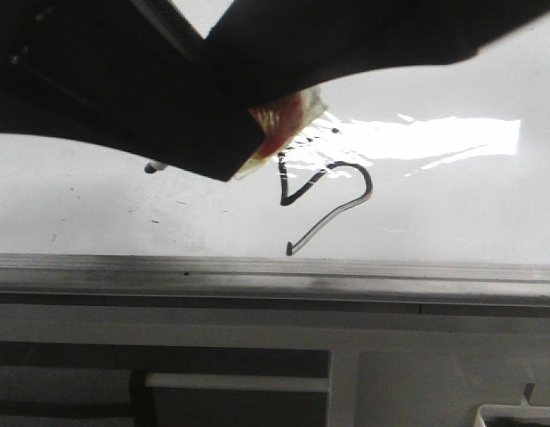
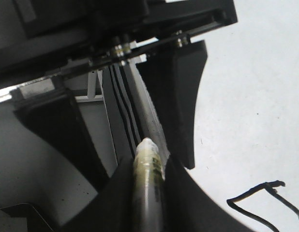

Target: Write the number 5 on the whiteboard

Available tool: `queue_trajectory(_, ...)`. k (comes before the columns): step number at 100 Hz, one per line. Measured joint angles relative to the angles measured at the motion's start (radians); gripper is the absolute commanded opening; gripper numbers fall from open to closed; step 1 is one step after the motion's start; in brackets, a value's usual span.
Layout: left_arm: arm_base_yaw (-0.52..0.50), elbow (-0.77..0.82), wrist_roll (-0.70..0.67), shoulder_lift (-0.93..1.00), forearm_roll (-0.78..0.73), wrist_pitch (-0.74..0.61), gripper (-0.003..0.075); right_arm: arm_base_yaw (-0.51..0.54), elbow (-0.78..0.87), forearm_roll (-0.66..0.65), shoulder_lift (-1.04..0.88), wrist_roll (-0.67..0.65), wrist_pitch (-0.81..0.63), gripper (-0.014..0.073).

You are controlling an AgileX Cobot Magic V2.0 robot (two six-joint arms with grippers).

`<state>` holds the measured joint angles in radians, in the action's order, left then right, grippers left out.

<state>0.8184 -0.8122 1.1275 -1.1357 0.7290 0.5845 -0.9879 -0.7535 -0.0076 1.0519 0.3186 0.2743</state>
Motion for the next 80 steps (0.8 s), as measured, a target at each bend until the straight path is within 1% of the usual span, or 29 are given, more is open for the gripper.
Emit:
queue_trajectory(11,0.000,0.000,0.006,-0.002,-0.009,0.000,0.0131,0.000,0.000,-0.002,0.000,0.002,0.000,-0.0045)
queue_trajectory(12,0.000,0.000,0.008,-0.002,-0.011,0.000,0.0131,0.000,0.000,-0.002,0.000,0.002,0.000,-0.0045)
queue_trajectory(15,0.002,0.000,0.018,-0.002,-0.021,0.002,0.0095,0.000,0.000,-0.002,0.000,0.002,0.004,-0.0045)
queue_trajectory(29,0.002,0.000,0.038,-0.002,-0.046,0.010,-0.0022,0.000,0.000,-0.006,0.000,0.014,0.014,-0.0045)
queue_trajectory(64,0.002,0.000,0.064,-0.002,-0.054,0.015,-0.0020,0.000,0.000,0.008,0.002,0.016,0.016,-0.0036)
queue_trajectory(71,0.002,0.000,0.064,-0.002,-0.055,0.016,-0.0020,0.000,0.000,0.008,0.002,0.016,0.015,0.0019)
queue_trajectory(80,0.002,0.000,0.064,-0.002,-0.055,0.016,-0.0020,0.000,0.000,0.008,0.002,0.016,0.011,0.0165)
